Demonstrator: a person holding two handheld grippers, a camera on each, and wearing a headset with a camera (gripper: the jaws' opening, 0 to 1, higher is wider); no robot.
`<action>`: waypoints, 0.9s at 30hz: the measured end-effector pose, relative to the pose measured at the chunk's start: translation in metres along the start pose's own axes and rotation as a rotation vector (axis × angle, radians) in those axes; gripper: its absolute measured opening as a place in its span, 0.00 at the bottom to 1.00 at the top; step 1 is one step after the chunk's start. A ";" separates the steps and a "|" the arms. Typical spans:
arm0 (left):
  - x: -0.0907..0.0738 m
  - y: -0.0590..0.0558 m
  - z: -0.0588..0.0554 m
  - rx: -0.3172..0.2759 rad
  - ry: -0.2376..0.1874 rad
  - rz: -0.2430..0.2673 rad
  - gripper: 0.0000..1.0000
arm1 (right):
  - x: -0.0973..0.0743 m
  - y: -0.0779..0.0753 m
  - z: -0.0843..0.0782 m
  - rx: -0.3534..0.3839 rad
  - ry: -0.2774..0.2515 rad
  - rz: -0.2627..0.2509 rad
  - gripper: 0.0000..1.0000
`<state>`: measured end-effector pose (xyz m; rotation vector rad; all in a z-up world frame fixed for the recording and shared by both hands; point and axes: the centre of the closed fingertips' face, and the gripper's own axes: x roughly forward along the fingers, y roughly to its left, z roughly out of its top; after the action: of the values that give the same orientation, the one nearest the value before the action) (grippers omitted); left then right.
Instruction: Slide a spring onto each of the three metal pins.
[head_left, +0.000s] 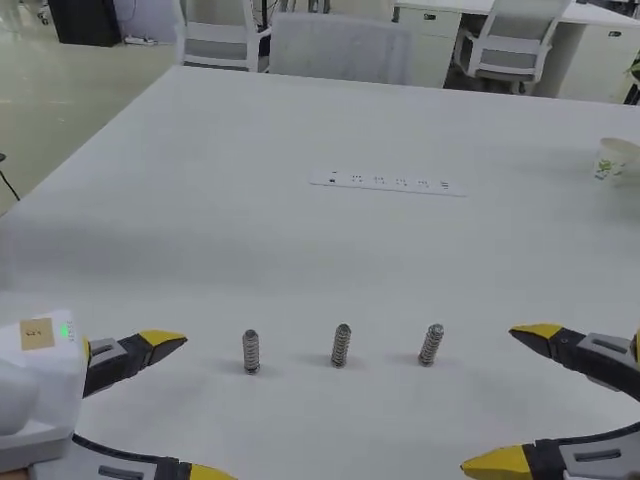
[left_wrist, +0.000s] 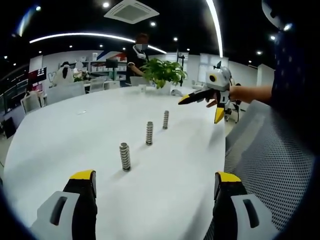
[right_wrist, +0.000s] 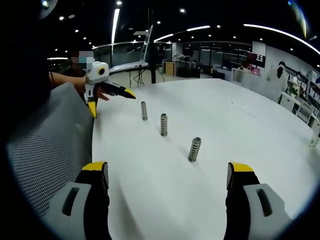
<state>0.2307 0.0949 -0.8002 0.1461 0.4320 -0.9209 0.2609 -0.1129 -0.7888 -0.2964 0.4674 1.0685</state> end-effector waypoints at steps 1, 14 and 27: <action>0.000 0.000 0.000 0.000 0.000 -0.001 0.96 | 0.000 0.000 0.000 0.000 -0.001 -0.001 0.99; 0.004 0.001 0.003 -0.009 -0.001 0.003 0.96 | -0.001 -0.002 0.002 0.011 -0.012 -0.001 0.99; 0.006 -0.002 0.001 -0.013 0.007 -0.004 0.95 | -0.004 -0.002 -0.001 0.018 -0.017 -0.002 0.99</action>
<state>0.2331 0.0890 -0.8014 0.1367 0.4452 -0.9220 0.2608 -0.1173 -0.7875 -0.2714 0.4613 1.0633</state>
